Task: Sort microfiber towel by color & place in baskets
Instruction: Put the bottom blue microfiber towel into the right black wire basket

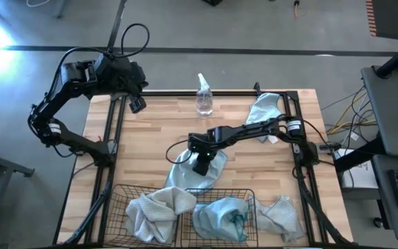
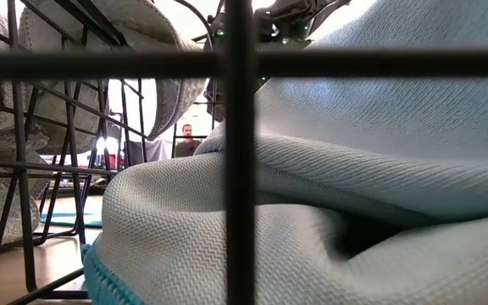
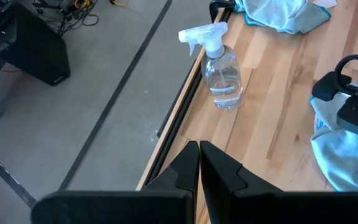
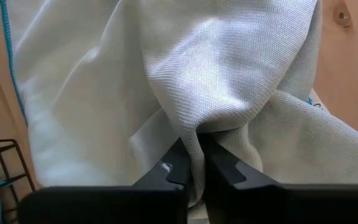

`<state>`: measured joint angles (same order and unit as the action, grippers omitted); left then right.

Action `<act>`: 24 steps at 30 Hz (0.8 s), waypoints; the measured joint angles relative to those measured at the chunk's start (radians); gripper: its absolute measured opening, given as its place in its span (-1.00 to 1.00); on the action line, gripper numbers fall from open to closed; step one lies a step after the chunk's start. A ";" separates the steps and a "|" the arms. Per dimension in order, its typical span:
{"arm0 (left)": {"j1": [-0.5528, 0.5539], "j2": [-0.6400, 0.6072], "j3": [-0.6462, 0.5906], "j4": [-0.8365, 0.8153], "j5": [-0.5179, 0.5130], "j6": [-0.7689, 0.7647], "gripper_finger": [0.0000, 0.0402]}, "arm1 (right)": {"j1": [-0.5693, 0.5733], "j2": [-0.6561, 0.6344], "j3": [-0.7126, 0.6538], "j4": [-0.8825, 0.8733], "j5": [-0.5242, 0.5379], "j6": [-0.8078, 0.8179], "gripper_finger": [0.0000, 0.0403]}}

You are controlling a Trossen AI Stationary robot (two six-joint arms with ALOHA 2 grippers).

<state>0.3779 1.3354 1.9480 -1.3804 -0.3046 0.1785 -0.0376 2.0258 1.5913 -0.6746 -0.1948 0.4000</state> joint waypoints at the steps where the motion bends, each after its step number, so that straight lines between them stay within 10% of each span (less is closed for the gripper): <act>1: 0.000 0.000 0.000 0.000 0.000 0.000 -1.00 | 0.000 0.000 0.000 0.000 -0.004 0.001 -0.94; 24: 0.000 -0.024 0.000 -0.011 0.000 -0.023 -1.00 | 0.091 -0.253 0.150 -0.003 0.016 0.098 -0.95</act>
<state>0.3779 1.3118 1.9480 -1.3914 -0.3050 0.1557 0.0533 1.7724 1.7412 -0.6776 -0.1785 0.4976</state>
